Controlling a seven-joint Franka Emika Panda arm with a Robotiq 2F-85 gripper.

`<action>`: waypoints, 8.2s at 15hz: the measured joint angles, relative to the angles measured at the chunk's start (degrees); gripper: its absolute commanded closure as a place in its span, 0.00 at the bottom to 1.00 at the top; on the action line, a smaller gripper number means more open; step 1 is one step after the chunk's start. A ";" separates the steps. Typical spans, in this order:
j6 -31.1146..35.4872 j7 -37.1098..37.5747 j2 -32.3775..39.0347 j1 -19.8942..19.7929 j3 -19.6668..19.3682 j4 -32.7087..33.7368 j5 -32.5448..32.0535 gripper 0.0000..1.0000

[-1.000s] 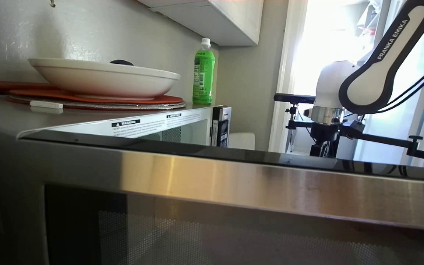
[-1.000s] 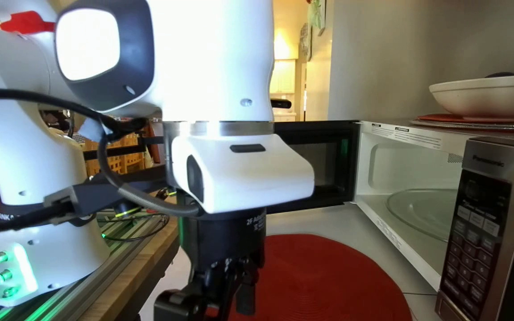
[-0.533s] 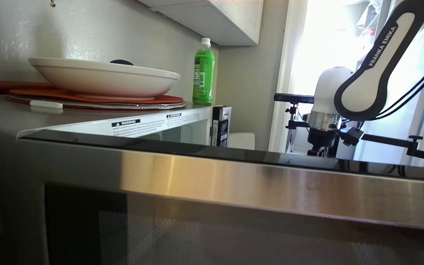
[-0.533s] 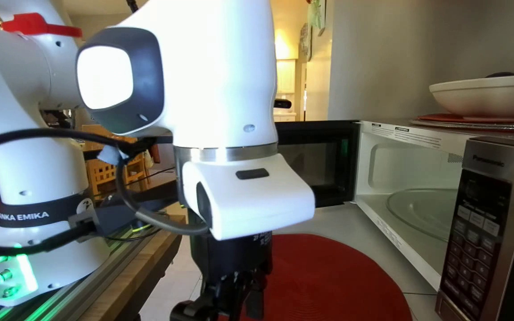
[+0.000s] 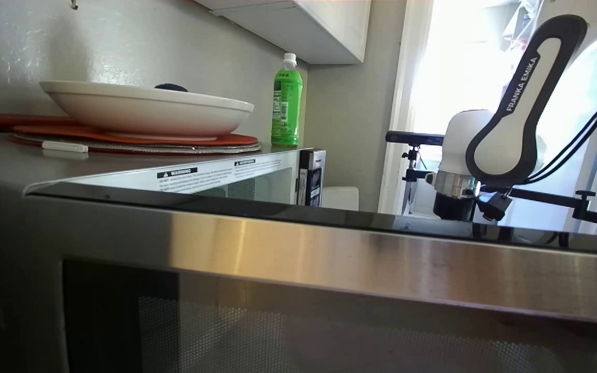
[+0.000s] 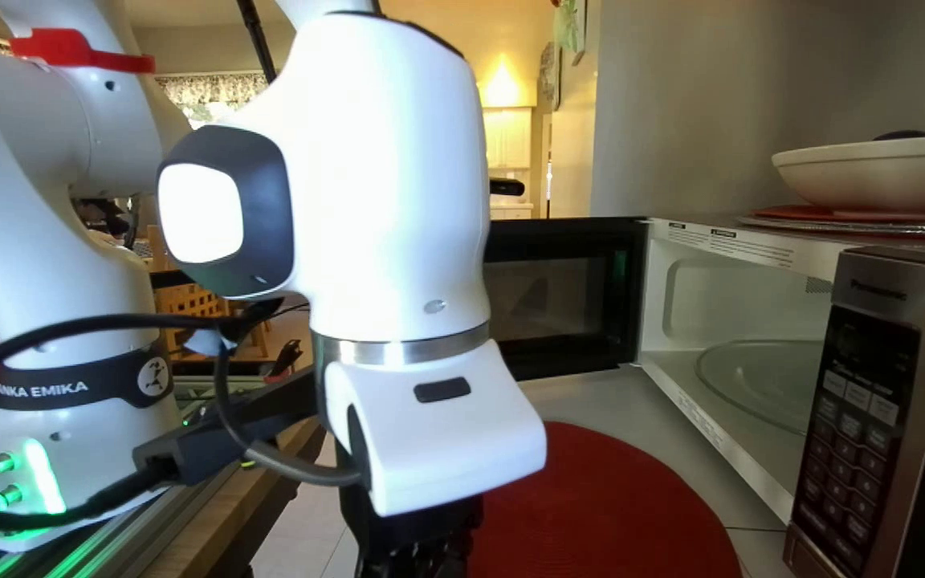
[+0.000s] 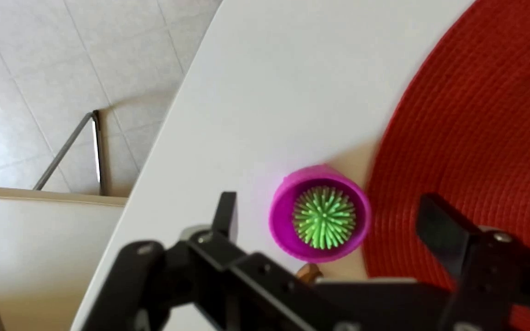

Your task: Pick up the cup from the counter and put it in the oven

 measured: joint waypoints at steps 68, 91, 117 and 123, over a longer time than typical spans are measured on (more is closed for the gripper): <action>1.96 -9.68 -0.46 3.76 25.29 14.86 9.57 0.64; 13.63 -17.37 6.41 -16.04 48.29 14.88 13.12 0.39; 25.75 -8.44 18.26 3.28 31.28 25.84 2.39 0.64; 26.97 -3.57 21.82 8.85 24.77 30.35 -2.82 0.64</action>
